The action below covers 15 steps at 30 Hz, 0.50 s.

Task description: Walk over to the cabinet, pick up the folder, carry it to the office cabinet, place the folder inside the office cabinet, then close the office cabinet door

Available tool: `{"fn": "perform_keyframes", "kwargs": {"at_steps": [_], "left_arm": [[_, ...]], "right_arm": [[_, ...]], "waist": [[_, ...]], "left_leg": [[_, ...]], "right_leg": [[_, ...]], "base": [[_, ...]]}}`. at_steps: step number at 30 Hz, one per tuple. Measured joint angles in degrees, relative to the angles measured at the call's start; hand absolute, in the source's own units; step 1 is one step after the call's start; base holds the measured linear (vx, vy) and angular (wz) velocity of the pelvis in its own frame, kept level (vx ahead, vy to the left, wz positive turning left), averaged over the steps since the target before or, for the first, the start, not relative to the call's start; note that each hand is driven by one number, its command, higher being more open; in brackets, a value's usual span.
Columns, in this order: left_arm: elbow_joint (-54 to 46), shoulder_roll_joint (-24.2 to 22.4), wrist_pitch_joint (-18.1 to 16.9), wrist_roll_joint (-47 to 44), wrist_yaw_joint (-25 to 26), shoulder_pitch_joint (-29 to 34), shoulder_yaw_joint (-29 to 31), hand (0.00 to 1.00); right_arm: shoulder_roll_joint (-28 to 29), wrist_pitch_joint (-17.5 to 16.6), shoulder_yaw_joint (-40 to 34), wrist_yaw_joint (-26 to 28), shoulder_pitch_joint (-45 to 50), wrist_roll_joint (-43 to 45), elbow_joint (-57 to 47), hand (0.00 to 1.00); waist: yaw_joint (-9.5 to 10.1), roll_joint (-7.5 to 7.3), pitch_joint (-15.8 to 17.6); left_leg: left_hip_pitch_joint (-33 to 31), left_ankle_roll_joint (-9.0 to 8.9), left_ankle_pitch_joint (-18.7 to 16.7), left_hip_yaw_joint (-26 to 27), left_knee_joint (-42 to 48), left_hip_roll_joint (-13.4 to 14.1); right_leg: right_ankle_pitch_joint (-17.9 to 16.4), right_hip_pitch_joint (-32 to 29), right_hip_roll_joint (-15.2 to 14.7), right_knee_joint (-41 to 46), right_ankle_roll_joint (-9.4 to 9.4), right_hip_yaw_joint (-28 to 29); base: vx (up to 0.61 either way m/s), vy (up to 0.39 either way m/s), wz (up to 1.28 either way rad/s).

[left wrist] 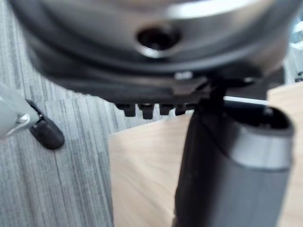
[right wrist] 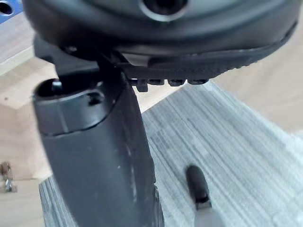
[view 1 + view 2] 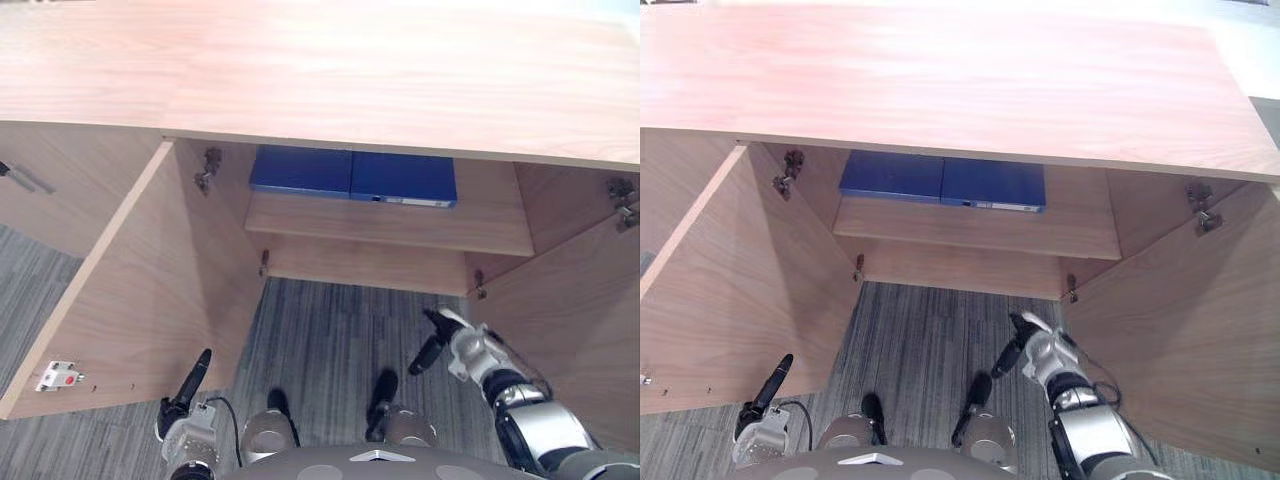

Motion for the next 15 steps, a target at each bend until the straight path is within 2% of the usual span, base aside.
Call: {"fn": "perform_keyframes", "kwargs": {"at_steps": [2,3,4,8,9,10,11,13,15], "left_arm": [[0.01,0.1,-0.12,1.06,0.04,1.36,-0.43,1.0],[0.02,0.09,-0.12,1.51,0.07,2.66,-0.52,1.0],[0.02,-0.18,-0.11,1.56,0.11,3.17,-0.67,1.0],[0.13,-0.86,-0.22,2.4,2.12,4.08,-2.85,1.0],[1.4,-1.07,-0.58,4.24,2.13,4.52,-3.6,1.0],[2.55,-1.12,-0.76,7.27,2.11,5.97,-4.9,1.0],[3.66,-1.19,-0.54,10.16,2.24,6.81,-6.05,1.0],[5.33,-0.86,0.42,15.04,1.18,7.97,-11.06,1.0],[5.56,1.15,0.84,23.06,0.15,7.71,-14.43,1.0]], "right_arm": [[3.04,-0.09,-1.61,-1.26,3.21,3.49,-0.65,1.0],[8.86,-1.03,-6.6,-2.79,9.88,11.01,0.06,1.0],[10.15,-1.04,-9.12,-3.13,11.63,13.22,0.97,1.0],[11.59,-0.95,-15.7,-5.67,15.03,19.48,2.48,1.0],[12.38,-1.67,-21.41,-6.83,16.07,21.71,3.75,1.0],[13.68,-2.53,-29.54,-8.76,17.1,26.84,4.43,1.0],[14.26,-2.91,-34.37,-10.63,17.77,31.92,4.36,1.0],[14.42,-3.77,-38.41,-13.77,19.74,39.27,4.37,1.0],[14.33,-4.7,-37.97,-15.45,22.04,43.71,4.38,1.0]], "waist": [[-0.46,-0.62,-1.5],[-0.56,-1.26,-3.07],[-0.66,-1.29,-3.22],[-0.78,-1.67,-3.89],[-0.8,-1.61,-4.46],[-0.83,-1.43,-5.25],[-0.92,-1.25,-5.63],[-1.23,-0.97,-6.18],[-1.73,-1.15,-7.2]], "left_leg": [[0.11,0.07,-0.06,0.13,-0.14,-0.56],[1.49,-0.13,-0.38,0.07,-0.29,-0.59],[2.44,-0.59,-0.96,0.08,-0.38,-0.64],[3.2,-0.23,-1.58,-0.22,-0.93,-1.57],[3.59,-0.23,-1.67,-0.43,-1.07,-1.74],[4.66,-0.24,-1.71,-0.46,-1.59,-1.88],[5.71,-0.24,-1.72,-0.49,-2.2,-2.07],[7.51,-0.23,-1.71,-0.53,-3.2,-2.3],[8.16,-0.23,-1.71,-0.42,-3.84,-2.36]], "right_leg": [[1.21,0.63,-0.03,-1.95,0.03,0.51],[0.98,1.78,-0.01,-1.99,-0.26,0.8],[0.86,2.59,-0.01,-2.26,-0.4,0.98],[0.65,2.34,-0.14,-2.28,-0.14,3.25],[0.65,2.53,-0.08,-2.28,-0.13,3.76],[0.63,3.04,0.0,-2.29,-0.11,4.03],[0.52,3.75,0.03,-2.29,0.05,4.26],[0.31,4.77,0.08,-2.29,0.33,4.51],[0.26,4.86,0.38,-2.29,0.39,5.28]], "base": [[-0.05,0.159,-0.09],[-0.1,0.193,-0.1],[-0.13,0.15,-0.14],[-0.09,0.058,-0.15],[-0.05,0.021,-0.1],[-0.04,0.02,-0.13],[0.0,0.018,-0.12],[0.01,0.03,-0.1],[0.0,0.025,-0.17]]}}
